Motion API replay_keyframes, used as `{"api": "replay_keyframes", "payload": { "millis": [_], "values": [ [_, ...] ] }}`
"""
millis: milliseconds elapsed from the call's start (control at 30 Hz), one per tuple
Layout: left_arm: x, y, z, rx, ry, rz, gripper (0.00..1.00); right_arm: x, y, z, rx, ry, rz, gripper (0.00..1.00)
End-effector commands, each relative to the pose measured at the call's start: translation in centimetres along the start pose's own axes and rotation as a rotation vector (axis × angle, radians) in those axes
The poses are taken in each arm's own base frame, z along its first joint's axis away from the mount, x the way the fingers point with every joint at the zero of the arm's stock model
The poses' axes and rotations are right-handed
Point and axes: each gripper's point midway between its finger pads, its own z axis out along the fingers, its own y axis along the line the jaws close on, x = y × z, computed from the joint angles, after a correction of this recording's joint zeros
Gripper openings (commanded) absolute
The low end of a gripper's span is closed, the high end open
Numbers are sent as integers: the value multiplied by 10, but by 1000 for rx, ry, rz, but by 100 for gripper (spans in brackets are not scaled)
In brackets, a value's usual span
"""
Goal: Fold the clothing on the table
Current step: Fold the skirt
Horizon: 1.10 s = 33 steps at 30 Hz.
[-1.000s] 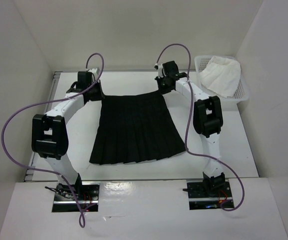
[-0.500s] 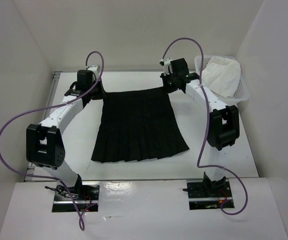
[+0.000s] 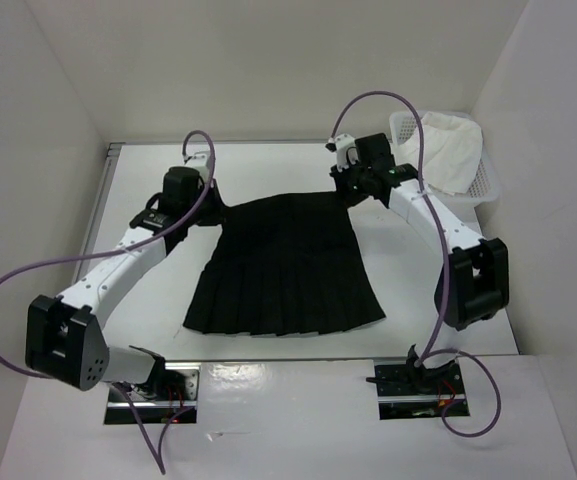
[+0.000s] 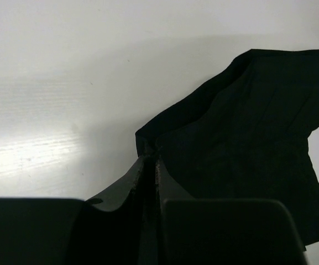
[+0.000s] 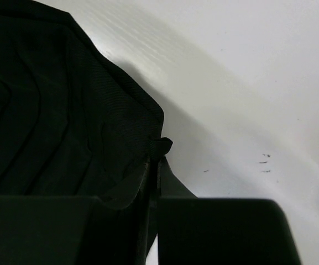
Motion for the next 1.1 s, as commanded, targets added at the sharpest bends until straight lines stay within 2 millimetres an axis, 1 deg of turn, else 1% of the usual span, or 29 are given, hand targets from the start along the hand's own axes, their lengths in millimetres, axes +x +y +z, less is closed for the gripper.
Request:
{"api": "replay_keyframes", "payload": {
  "millis": [0,33,67,100,133,167,200,233,300,333,400,433,467,500,533,567,600,633,667,700,733,767,833,867,933,967,1000,1033,1067],
  "values": [
    [3,-9,-16,-12,-47,-43,0,-6,8,-31,-27,-55,-80,0],
    [6,-14,-25,-11,-56,-60,0,-6,13,-39,-44,-66,-95,0],
    [8,-15,-28,-17,-62,-70,0,-5,13,-42,-43,-70,-108,0],
    [15,-8,-29,-44,-61,-82,0,4,17,-44,-60,-53,-126,0],
    [15,-13,-38,-37,-76,-107,0,9,20,-48,-71,-47,-138,0],
    [18,-16,-41,-32,-79,-116,0,6,21,-57,-66,-68,-155,0],
    [20,-16,-45,-29,-85,-132,0,15,24,-59,-81,-52,-163,0],
    [25,-19,-51,-14,-89,-152,0,20,27,-63,-97,-44,-182,0],
    [29,-20,-58,-9,-100,-168,0,28,31,-71,-109,-38,-204,0],
    [30,-24,-64,6,-104,-173,0,31,34,-75,-123,-33,-223,0],
    [42,-28,-68,21,-86,-202,0,41,41,-81,-158,-18,-241,0],
    [41,-33,-75,40,-100,-214,0,44,44,-81,-175,-9,-250,0],
    [48,-37,-78,52,-84,-228,0,52,46,-85,-192,11,-269,0],
    [53,-37,-82,49,-80,-234,0,56,51,-88,-216,14,-280,0],
    [57,-39,-82,52,-67,-227,0,59,51,-88,-221,24,-285,0],
    [59,-45,-87,71,-61,-231,0,68,58,-88,-248,50,-301,0],
    [63,-46,-90,66,-50,-239,0,73,62,-91,-272,57,-310,0],
    [65,-49,-91,76,-45,-242,0,76,64,-93,-288,66,-317,0],
    [70,-56,-94,92,-30,-244,0,84,67,-95,-307,85,-329,0],
    [76,-56,-96,94,-17,-237,0,87,73,-97,-334,91,-344,0],
    [76,-57,-96,94,-16,-250,0,88,76,-101,-346,90,-357,0],
    [81,-62,-98,113,8,-240,0,98,77,-102,-361,121,-366,0],
    [88,-66,-102,121,29,-242,0,105,89,-106,-417,140,-396,0],
    [96,-66,-105,126,54,-248,0,114,92,-111,-447,168,-414,0],
    [99,-71,-112,152,59,-262,0,121,109,-119,-523,177,-455,0],
    [104,-73,-120,173,71,-274,0,128,112,-124,-550,199,-465,0],
    [103,-74,-125,190,67,-284,0,133,121,-128,-590,215,-493,0],
    [110,-72,-129,189,87,-295,0,137,126,-131,-616,227,-507,0],
    [107,-72,-139,206,66,-309,0,137,132,-135,-642,224,-519,0]
  ]
}}
